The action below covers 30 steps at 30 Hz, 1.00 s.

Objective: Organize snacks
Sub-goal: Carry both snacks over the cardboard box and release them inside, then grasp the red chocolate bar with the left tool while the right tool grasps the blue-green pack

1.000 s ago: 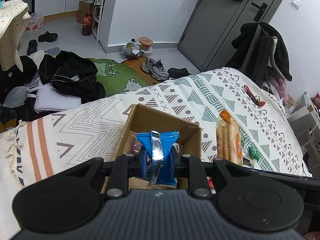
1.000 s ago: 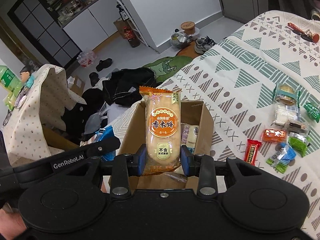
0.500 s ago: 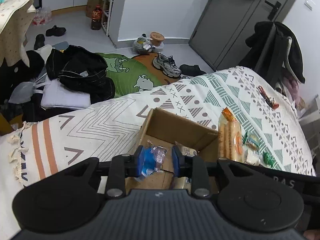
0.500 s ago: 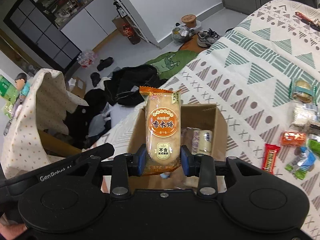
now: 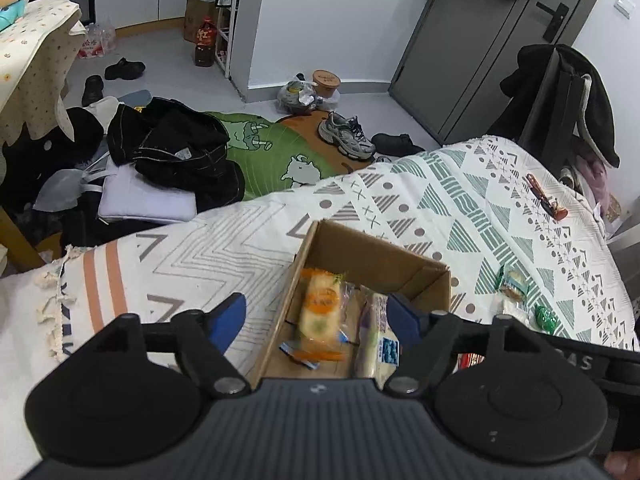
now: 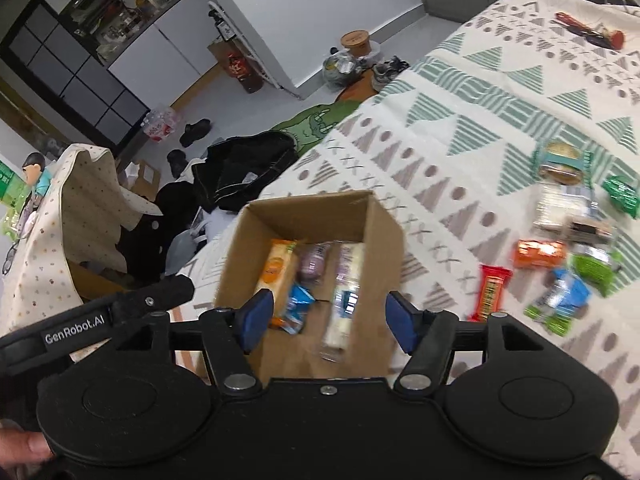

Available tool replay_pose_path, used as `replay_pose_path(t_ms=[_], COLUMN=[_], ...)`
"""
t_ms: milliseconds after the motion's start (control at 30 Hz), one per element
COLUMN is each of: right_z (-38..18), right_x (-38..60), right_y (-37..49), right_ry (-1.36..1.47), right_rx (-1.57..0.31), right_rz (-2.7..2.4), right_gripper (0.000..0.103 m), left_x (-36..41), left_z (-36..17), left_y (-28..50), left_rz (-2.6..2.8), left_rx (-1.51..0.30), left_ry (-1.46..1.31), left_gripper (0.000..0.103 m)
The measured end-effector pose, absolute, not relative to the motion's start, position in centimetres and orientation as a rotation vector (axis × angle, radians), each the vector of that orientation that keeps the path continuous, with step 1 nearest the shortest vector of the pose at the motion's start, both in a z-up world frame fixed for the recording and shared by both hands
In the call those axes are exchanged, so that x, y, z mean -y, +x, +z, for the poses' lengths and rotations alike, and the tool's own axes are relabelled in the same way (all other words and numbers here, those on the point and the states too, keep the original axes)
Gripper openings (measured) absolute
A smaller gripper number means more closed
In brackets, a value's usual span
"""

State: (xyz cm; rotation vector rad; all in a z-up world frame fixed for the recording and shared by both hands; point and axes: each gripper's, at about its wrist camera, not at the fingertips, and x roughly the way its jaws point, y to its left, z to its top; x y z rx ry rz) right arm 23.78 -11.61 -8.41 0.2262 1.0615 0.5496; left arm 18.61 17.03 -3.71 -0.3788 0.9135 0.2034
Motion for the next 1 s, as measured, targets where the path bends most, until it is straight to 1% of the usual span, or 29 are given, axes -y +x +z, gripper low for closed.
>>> replay_pose_path(t_ms=[100,167,200,233,267,300,433,533,567,667,833,1000], right_z=[-8.2,-8.1,-8.0,-7.8,-7.8,-7.8,-7.7,-7.6,-7.5,-7.4,-7.4,-7.9], right_x=[13.4,14.6,15.2,15.9,16.5,17.1,19.3,20.9,21.3,22.9,25.8,28.1], right_y=[23.5,23.2,23.1,23.0,23.0,22.9,22.7,22.4,22.3,22.1,21.8,21.8], right_ry=[0.229,0.232,0.233,0.232,0.234,0.237,0.240,0.229,0.225,0.225,0.215,0.231], right_rx=[-1.050,-1.040,-1.034,-1.029,-1.024,-1.019,-1.009,-0.993,-0.988,-0.972,-0.950,-0.951], right_rz=[0.531,0.521,0.515,0.506,0.496,0.489,0.475,0.462,0.460,0.450,0.405,0.379], right_gripper=[0.066,0.072,0.075,0.080,0.082,0.082,0.083,0.087,0.089,0.094,0.099,0.099], left_x=[-16.0,-15.4,-15.1,-14.7,-14.3,-13.9,-11.9,-10.7,-10.2,-8.9,-6.4,-4.1], left_z=[-3.7,-3.6,-3.6,-3.5,-3.4,-3.4,-3.1,-3.1,-3.0,-2.9,-2.9,-2.9], left_y=[18.4,18.3,18.2,18.1,18.0,17.9,17.8,17.8,17.7,17.6,17.5,17.4], left_rz=[0.197,0.199,0.199,0.196,0.191,0.185,0.167,0.157,0.152,0.136,0.112,0.085], left_rx=[-0.916,-0.915,-0.913,-0.911,-0.907,-0.905,-0.898,-0.898,-0.898,-0.897,-0.894,-0.881], left_ry=[-0.363,-0.357,-0.357,-0.356,-0.352,-0.346,-0.312,-0.311,-0.312,-0.317,-0.304,-0.302], left_gripper=[0.078,0.079,0.081,0.083,0.088,0.092,0.096,0.100,0.103,0.103,0.103,0.103])
